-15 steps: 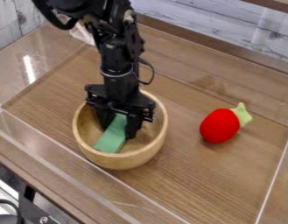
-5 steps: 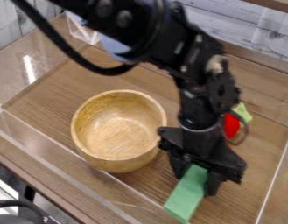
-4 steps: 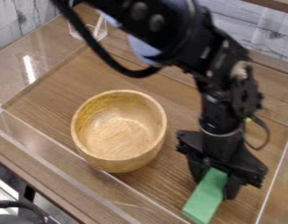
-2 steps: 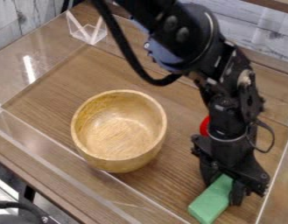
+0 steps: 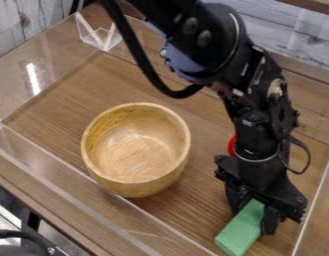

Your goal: Remove the green object from the brown bowl and put it on the table

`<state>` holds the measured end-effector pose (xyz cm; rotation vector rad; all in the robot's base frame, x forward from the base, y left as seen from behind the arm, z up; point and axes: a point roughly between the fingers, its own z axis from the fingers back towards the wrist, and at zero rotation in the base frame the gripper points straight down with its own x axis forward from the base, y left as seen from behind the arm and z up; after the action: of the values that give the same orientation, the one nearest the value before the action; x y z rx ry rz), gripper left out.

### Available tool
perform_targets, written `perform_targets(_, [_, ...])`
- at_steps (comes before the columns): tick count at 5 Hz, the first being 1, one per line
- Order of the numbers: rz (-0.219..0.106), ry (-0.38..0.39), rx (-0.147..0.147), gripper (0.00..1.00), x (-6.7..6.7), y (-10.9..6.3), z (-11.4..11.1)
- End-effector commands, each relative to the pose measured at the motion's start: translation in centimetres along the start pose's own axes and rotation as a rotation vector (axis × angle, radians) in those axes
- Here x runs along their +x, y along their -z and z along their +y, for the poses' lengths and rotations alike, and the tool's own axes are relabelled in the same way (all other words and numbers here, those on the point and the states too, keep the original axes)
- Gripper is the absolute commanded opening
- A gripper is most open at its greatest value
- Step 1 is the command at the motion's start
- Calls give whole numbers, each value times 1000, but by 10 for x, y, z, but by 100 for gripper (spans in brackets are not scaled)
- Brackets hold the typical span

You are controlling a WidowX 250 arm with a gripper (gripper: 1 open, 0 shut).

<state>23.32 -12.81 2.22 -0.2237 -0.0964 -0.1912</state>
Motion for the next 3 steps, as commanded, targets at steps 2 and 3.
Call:
perform_targets(2, [-41, -6, -9, 0, 1, -2, -11])
perform_targets(3, [-38, -5, -9, 0, 9, 0, -5])
